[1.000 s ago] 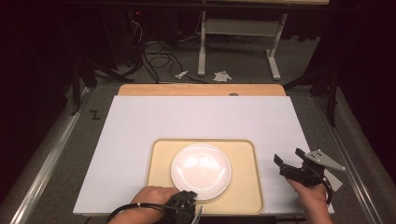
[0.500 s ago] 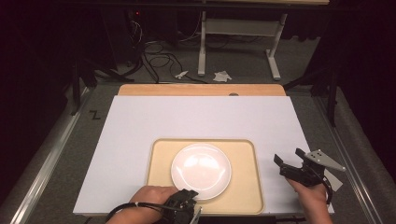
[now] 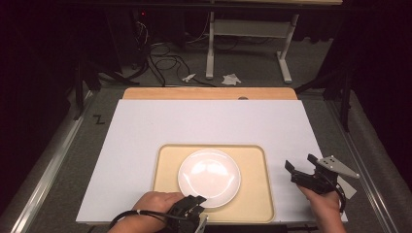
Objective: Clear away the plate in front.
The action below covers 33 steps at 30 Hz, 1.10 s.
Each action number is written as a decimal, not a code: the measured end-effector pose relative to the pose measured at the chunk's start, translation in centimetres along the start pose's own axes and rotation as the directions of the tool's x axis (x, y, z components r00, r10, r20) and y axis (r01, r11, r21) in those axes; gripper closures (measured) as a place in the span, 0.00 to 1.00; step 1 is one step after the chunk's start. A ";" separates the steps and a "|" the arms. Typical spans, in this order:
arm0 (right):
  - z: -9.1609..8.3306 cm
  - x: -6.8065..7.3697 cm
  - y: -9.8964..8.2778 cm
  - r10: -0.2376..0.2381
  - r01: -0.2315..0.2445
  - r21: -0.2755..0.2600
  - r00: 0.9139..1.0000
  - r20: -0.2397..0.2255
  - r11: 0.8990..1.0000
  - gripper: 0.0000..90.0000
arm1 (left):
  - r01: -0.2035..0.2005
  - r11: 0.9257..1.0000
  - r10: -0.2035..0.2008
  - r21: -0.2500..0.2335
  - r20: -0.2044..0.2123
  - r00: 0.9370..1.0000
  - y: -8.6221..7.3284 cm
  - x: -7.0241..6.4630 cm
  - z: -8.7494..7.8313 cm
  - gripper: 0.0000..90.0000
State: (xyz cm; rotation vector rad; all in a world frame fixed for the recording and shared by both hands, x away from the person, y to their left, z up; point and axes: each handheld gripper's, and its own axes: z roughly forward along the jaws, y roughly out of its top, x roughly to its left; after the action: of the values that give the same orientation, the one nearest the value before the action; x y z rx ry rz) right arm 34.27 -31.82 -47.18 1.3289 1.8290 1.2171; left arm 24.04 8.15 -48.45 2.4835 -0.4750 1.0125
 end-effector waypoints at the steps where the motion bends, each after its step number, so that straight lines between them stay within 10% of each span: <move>1: 0.0 0.0 0.0 -0.001 0.001 0.000 1.000 0.000 1.000 0.11 | 0.001 1.000 -0.001 0.004 -0.003 1.000 0.0 0.1 -0.1 0.71; 9: 0.1 0.0 0.0 -0.005 0.005 0.002 1.000 -0.001 1.000 0.11 | 0.008 1.000 -0.008 0.006 -0.046 0.999 -0.2 0.2 -0.1 0.70; 14: 0.1 0.0 0.0 -0.007 0.007 0.000 1.000 -0.003 1.000 0.11 | 0.097 0.995 -0.097 -0.006 -0.066 0.993 -1.4 0.9 -0.2 0.70; 20: 0.1 0.0 0.0 -0.006 0.006 0.001 1.000 -0.002 1.000 0.11 | 0.241 0.970 -0.242 -0.021 -0.098 0.965 -3.6 2.1 -0.4 0.67; 24: 0.1 0.0 0.0 -0.008 0.008 0.002 1.000 -0.004 1.000 0.11 | 0.344 0.938 -0.346 -0.032 -0.109 0.932 -5.1 3.0 -0.7 0.65; 27: 0.1 0.0 0.0 -0.009 0.009 0.002 1.000 -0.005 1.000 0.11 | 0.460 0.884 -0.467 -0.086 -0.125 0.875 -6.3 3.6 -0.8 0.63; 30: 0.1 0.1 0.0 -0.009 0.009 -0.003 1.000 -0.006 1.000 0.11 | 0.529 0.842 -0.539 -0.107 -0.131 0.832 -7.5 4.2 -1.2 0.59; 31: 0.1 0.1 0.1 -0.010 0.010 -0.004 1.000 -0.007 1.000 0.11 | 0.580 0.805 -0.593 -0.127 -0.130 0.795 -8.3 4.5 -1.5 0.58; 33: 0.1 0.1 0.1 -0.010 0.010 -0.005 1.000 -0.008 1.000 0.11 | 0.618 0.772 -0.635 -0.148 -0.130 0.762 -9.0 4.8 -1.9 0.58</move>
State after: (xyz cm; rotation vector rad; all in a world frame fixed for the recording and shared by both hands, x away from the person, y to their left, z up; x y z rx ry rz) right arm 34.31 -31.68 -47.13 1.3120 1.8349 1.2228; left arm 30.35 16.06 -45.97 2.1814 0.3554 0.8719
